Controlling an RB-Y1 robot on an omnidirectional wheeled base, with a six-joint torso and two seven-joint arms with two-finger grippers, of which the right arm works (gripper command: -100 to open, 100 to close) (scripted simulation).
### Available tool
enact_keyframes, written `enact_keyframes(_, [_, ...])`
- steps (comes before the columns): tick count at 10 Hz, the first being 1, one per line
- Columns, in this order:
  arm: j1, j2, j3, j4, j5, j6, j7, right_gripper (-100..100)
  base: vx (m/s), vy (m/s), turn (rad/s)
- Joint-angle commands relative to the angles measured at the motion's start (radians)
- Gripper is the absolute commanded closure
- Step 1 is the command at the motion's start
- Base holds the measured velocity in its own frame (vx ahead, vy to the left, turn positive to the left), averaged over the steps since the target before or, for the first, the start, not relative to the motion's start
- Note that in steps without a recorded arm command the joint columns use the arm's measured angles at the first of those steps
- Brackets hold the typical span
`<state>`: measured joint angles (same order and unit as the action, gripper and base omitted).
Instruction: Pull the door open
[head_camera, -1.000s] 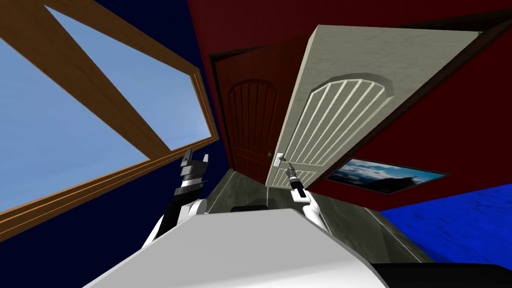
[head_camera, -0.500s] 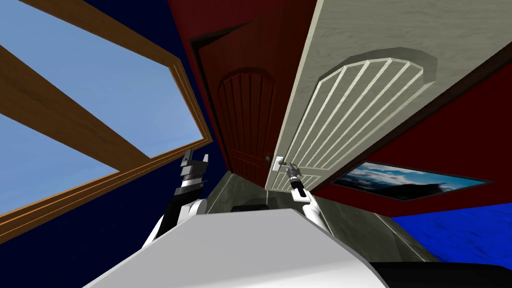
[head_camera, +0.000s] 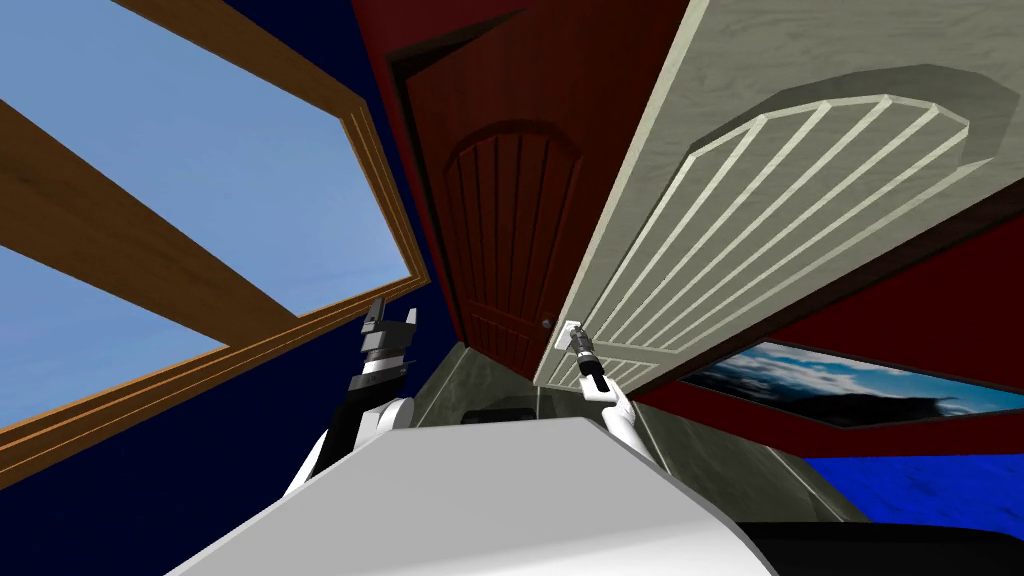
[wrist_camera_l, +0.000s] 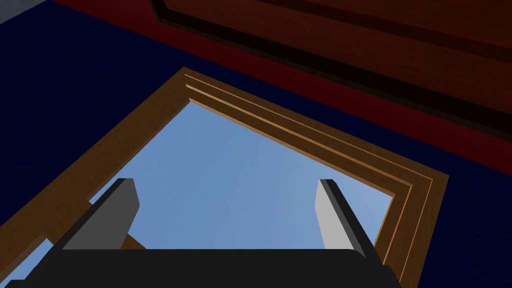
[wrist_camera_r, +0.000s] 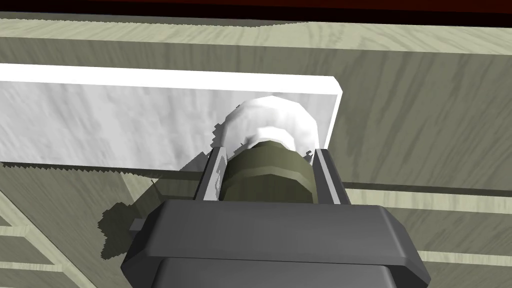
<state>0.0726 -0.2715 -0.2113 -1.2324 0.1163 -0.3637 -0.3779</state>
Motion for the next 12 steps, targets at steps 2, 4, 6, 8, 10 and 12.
enact_keyframes(2, [0.001, -0.001, -0.001, 0.001, 0.0, 0.001, 0.0, 100, -0.022, -0.012, 0.021])
enact_keyframes(4, [0.001, -0.001, -0.001, 0.001, 0.0, 0.001, 0.0, 100, -0.003, 0.0, -0.002])
enact_keyframes(6, [0.022, -0.016, 0.003, 0.0, 0.001, 0.0, -0.011, 100, -0.151, -0.085, 0.0])
enact_keyframes(8, [0.034, -0.028, 0.019, -0.009, 0.005, -0.005, -0.026, 100, -0.228, -0.062, 0.049])
enact_keyframes(10, [0.044, -0.042, 0.052, -0.026, 0.011, -0.013, -0.049, 100, -0.239, -0.08, 0.095])
enact_keyframes(12, [0.051, -0.054, 0.09, -0.045, 0.018, -0.022, -0.072, 100, -0.215, -0.108, 0.13])
